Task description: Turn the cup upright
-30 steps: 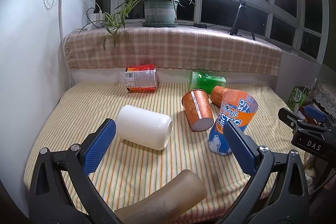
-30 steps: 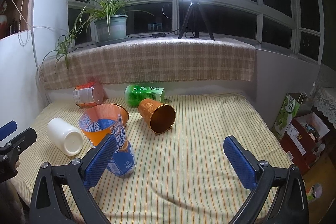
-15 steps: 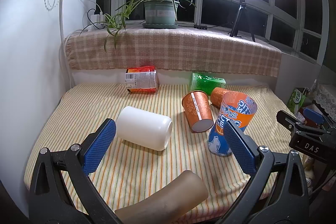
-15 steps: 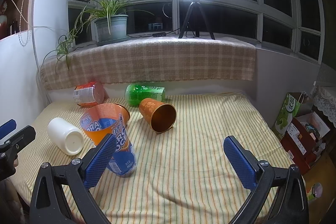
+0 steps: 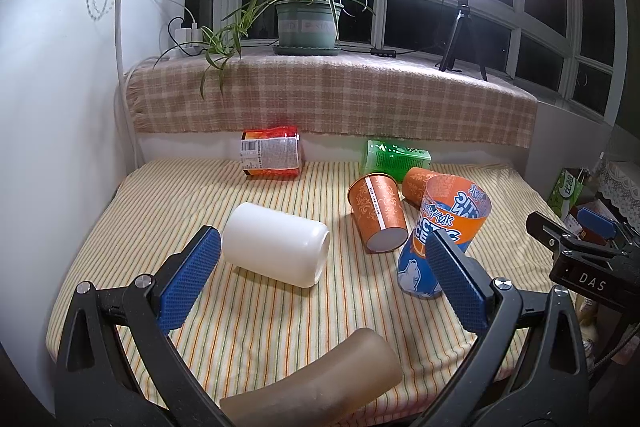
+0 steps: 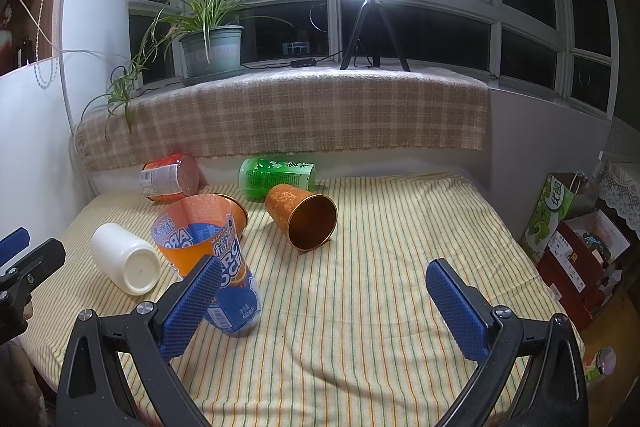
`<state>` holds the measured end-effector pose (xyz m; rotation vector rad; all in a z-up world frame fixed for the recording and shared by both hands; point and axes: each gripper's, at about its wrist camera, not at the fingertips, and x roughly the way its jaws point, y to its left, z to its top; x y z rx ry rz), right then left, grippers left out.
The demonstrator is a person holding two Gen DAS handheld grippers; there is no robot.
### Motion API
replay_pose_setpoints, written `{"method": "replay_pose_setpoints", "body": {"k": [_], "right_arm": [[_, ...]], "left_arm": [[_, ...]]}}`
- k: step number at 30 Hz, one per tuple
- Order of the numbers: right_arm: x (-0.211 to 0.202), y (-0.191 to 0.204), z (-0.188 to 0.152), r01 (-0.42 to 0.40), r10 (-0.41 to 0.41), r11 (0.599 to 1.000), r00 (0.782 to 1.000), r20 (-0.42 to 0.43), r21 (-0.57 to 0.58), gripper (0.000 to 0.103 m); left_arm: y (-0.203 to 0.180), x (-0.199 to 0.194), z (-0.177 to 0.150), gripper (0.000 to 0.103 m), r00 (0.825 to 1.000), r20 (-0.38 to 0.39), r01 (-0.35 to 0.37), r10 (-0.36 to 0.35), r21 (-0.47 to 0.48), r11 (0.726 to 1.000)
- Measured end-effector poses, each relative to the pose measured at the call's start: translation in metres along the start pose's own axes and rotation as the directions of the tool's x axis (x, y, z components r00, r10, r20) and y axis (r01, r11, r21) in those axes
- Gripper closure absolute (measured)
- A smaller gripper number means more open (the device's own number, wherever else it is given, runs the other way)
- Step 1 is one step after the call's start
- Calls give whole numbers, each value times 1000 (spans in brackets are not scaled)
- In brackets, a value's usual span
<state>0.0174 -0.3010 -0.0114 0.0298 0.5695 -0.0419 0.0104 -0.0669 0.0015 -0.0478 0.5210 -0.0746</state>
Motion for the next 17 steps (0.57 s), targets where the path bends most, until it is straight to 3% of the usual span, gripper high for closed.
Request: {"method": "replay_pose_setpoints", "body": {"k": [17], "right_arm": [[0, 0, -1, 0, 0, 1000, 1000, -1, -1, 0]], "left_arm": [[5, -5, 2, 0, 999, 29, -26, 26, 5, 1000]]}}
